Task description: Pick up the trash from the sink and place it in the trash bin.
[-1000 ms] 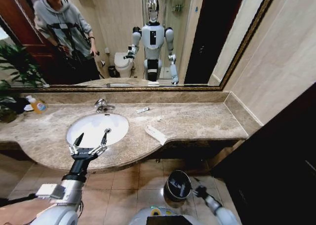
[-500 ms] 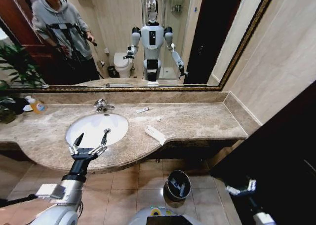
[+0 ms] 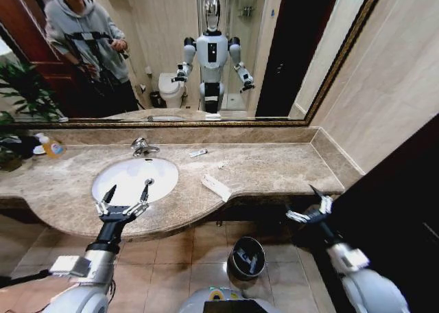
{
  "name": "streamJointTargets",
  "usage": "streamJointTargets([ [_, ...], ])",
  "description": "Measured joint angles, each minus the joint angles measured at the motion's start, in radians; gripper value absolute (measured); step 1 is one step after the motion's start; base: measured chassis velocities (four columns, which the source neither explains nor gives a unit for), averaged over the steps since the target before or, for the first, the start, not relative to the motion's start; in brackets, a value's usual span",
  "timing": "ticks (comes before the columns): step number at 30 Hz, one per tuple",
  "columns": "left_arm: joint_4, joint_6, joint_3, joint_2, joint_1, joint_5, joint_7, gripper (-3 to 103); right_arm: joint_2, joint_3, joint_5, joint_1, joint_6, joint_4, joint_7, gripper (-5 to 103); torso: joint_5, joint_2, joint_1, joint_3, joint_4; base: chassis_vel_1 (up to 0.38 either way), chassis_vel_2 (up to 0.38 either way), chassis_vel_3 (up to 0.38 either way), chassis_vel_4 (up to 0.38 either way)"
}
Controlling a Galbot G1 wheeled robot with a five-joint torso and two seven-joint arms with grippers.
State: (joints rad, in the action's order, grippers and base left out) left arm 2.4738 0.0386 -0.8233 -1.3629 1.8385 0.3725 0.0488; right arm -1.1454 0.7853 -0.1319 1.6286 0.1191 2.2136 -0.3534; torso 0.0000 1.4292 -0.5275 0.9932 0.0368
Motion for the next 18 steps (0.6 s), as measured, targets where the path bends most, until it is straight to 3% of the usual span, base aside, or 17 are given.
streamJointTargets([
  [1,0.0,0.0,0.0,0.0,0.0,0.0,0.0,100,0.056,-0.062,-0.017,-0.068,-0.038,-0.029,-0.027,100,0.0,0.0,0.0,0.0,0.0002,0.0,0.0,0.0,0.0],
  [2,0.0,0.0,0.0,0.0,0.0,0.0,0.0,100,0.056,-0.062,-0.017,-0.068,-0.038,-0.029,-0.027,100,0.0,0.0,0.0,0.0,0.0002,0.0,0.0,0.0,0.0],
  [3,0.0,0.0,0.0,0.0,0.0,0.0,0.0,100,0.105,-0.113,-0.02,-0.122,-0.067,-0.057,-0.043,103,0.0005,0.0,0.0,0.0,0.0003,0.0,0.0,0.0,0.0],
  [5,0.0,0.0,0.0,0.0,0.0,0.0,0.0,100,0.185,-0.194,-0.028,-0.207,-0.134,-0.089,-0.06,95,0.0001,0.0,0.0,0.0,0.0002,0.0,0.0,0.0,0.0],
  [7,0.0,0.0,0.0,0.0,0.0,0.0,0.0,100,0.209,-0.222,-0.031,-0.234,-0.154,-0.095,-0.062,95,-0.0002,0.0,0.0,0.0,0.0002,0.0,0.0,0.0,0.0],
  [9,0.0,0.0,0.0,0.0,0.0,0.0,0.0,100,0.262,-0.294,-0.044,-0.292,-0.198,-0.102,-0.068,89,0.0,0.0,0.0,0.0,0.0001,0.0,0.0,0.0,0.0],
  [10,0.0,0.0,0.0,0.0,0.0,0.0,0.0,100,0.294,-0.358,-0.052,-0.336,-0.22,-0.112,-0.066,93,-0.0005,0.0,0.0,0.0,0.0,0.0,0.0,0.0,0.0],
  [11,0.0,0.0,0.0,0.0,0.0,0.0,0.0,100,0.294,-0.358,-0.052,-0.336,-0.22,-0.112,-0.066,93,-0.0005,0.0,0.0,0.0,0.0,0.0,0.0,0.0,0.0],
  [13,0.0,0.0,0.0,0.0,0.0,0.0,0.0,100,0.338,-0.486,-0.052,-0.434,-0.233,-0.148,-0.065,95,0.0002,0.0,0.0,0.0,-0.0001,0.0,0.0,0.0,0.0],
  [15,0.0,0.0,0.0,0.0,0.0,0.0,0.0,100,0.349,-0.521,-0.052,-0.465,-0.235,-0.158,-0.062,95,0.0001,0.0,0.0,0.0,0.0001,0.0,0.0,0.0,0.0],
  [18,0.0,0.0,0.0,0.0,0.0,0.0,0.0,100,0.368,-0.67,-0.058,-0.585,-0.241,-0.202,-0.034,95,-0.0001,0.0,0.0,0.0,0.0,0.0,0.0,0.0,0.0],
])
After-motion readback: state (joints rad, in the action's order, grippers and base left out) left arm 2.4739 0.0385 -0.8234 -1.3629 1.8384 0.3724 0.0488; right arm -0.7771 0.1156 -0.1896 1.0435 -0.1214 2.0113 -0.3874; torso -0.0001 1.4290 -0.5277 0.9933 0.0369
